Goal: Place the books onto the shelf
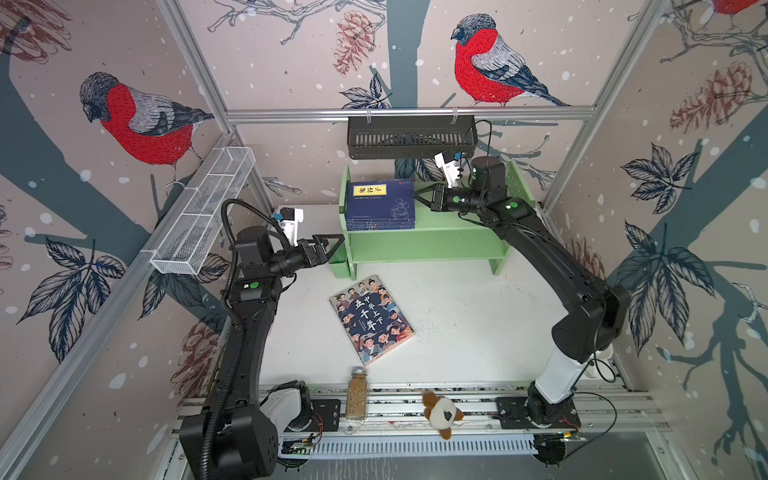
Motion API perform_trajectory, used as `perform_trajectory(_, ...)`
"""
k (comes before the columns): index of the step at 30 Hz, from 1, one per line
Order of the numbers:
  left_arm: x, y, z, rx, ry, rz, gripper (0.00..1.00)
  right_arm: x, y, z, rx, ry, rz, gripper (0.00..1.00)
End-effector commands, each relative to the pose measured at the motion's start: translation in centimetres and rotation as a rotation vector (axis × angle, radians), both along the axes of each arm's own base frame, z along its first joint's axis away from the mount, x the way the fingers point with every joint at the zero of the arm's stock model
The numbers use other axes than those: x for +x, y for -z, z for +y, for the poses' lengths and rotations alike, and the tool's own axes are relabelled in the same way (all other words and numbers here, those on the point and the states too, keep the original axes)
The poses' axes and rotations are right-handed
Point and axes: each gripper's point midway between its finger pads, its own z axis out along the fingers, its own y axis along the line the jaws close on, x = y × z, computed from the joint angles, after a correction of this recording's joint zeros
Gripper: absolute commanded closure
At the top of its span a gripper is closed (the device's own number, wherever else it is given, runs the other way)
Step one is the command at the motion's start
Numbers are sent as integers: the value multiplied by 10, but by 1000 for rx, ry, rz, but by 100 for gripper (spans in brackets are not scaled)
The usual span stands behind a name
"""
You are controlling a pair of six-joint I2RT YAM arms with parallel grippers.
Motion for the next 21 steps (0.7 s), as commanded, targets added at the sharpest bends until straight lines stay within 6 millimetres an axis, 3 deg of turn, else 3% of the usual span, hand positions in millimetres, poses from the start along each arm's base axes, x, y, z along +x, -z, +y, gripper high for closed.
perform_trajectory(1,0,-6,1,11,-9,-46,3,0,-4,7,17,-35,-19,98)
perform_trajectory(21,-5,-7,-1,0,0,-58,3,21,21,9,-14,-25,29,97)
